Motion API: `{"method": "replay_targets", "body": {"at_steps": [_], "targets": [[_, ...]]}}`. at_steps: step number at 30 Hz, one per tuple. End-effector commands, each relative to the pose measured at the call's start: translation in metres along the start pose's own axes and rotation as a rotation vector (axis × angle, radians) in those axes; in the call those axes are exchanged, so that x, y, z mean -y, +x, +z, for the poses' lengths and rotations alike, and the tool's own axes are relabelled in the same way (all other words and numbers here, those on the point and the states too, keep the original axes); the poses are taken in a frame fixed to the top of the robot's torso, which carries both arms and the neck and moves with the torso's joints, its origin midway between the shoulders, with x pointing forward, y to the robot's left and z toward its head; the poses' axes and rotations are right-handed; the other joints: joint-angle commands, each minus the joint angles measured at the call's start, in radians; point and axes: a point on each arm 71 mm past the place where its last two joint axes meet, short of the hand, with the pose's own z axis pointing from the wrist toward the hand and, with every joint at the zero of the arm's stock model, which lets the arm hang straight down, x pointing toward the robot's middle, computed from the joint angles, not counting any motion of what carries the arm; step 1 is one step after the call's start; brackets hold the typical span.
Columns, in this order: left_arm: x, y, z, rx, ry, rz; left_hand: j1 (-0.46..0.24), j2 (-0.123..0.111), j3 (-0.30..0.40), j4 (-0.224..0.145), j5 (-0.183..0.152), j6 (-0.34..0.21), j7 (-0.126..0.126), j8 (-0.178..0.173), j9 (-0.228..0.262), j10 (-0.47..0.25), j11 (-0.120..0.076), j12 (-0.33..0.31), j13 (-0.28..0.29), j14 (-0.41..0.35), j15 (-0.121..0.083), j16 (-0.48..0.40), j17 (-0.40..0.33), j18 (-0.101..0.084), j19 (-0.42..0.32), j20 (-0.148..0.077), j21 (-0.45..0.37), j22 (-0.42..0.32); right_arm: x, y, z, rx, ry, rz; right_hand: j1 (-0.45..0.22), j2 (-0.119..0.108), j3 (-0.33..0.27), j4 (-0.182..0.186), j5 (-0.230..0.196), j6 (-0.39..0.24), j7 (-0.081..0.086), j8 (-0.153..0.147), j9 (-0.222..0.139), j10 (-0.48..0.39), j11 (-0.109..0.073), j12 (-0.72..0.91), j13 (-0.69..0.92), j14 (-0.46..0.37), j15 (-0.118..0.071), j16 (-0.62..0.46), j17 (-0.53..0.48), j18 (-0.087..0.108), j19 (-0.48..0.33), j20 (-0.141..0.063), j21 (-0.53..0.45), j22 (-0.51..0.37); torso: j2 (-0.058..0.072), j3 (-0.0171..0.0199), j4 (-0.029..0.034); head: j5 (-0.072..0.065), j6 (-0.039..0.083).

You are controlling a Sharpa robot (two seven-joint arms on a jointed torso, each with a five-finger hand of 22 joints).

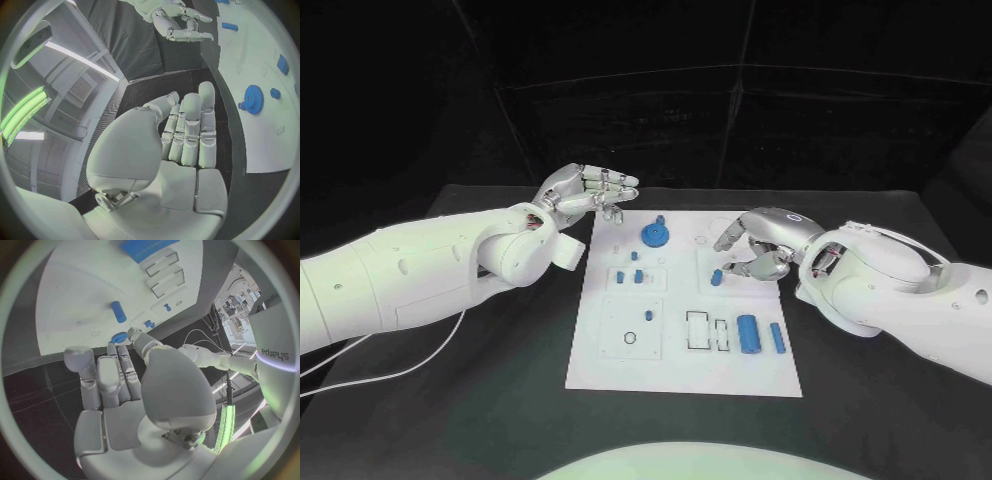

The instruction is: Assemble the parts on the task board

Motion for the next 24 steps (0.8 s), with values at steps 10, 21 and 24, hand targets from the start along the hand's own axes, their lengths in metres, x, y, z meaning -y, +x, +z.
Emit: {"method": "replay_targets", "body": {"at_steps": [10, 21, 24], "targets": [[0.001, 0.002, 0.001, -0.014, 0.006, -0.01, -0.009, 0.001, -0.004, 0.0, 0.0, -0.005, 0.004, 0.002, -0.002, -0.008, -0.003, 0.004, -0.001, -0.01, 0.0, -0.003, -0.001, 0.012, -0.004, 0.001, -0.006, -0.001, -0.004, 0.01, 0.007, -0.153, -0.02, -0.05, 0.015, 0.003, -0.019, -0.003, 0.002, -0.004, -0.008, 0.0, 0.0, -0.002, -0.004, 0.015, 0.001, 0.006, -0.002, -0.005, -0.004, 0.008, -0.005, 0.003, -0.008, -0.003, 0.002, -0.0008, 0.0014, 0.002, -0.002], [0.001, 0.001, 0.001, -0.013, 0.006, -0.01, -0.009, 0.001, -0.004, 0.0, 0.0, -0.005, 0.004, 0.002, -0.002, -0.008, -0.003, 0.004, -0.001, -0.01, 0.0, -0.003, -0.001, 0.012, -0.004, 0.001, -0.006, -0.001, -0.007, 0.016, 0.011, -0.205, -0.025, -0.079, 0.026, 0.014, -0.028, -0.004, 0.006, 0.004, -0.006, 0.003, 0.002, 0.023, -0.009, 0.036, 0.001, 0.008, -0.006, -0.008, -0.011, 0.008, -0.002, 0.001, -0.011, -0.007, 0.001, -0.0007, 0.001, 0.002, -0.007], [0.001, 0.001, 0.001, -0.012, 0.005, -0.009, -0.009, 0.001, -0.004, 0.0, 0.0, -0.005, 0.004, 0.002, -0.002, -0.008, -0.003, 0.004, -0.001, -0.01, 0.0, -0.003, -0.001, 0.012, -0.004, 0.001, -0.006, -0.001, -0.008, 0.016, 0.012, -0.208, -0.025, -0.086, 0.032, 0.022, -0.025, -0.004, 0.006, 0.01, -0.006, 0.005, 0.002, 0.036, -0.011, 0.043, 0.0, 0.011, -0.008, -0.005, -0.008, 0.007, 0.002, 0.0, -0.009, -0.002, 0.002, 0.0, 0.0017, 0.003, -0.008]]}}
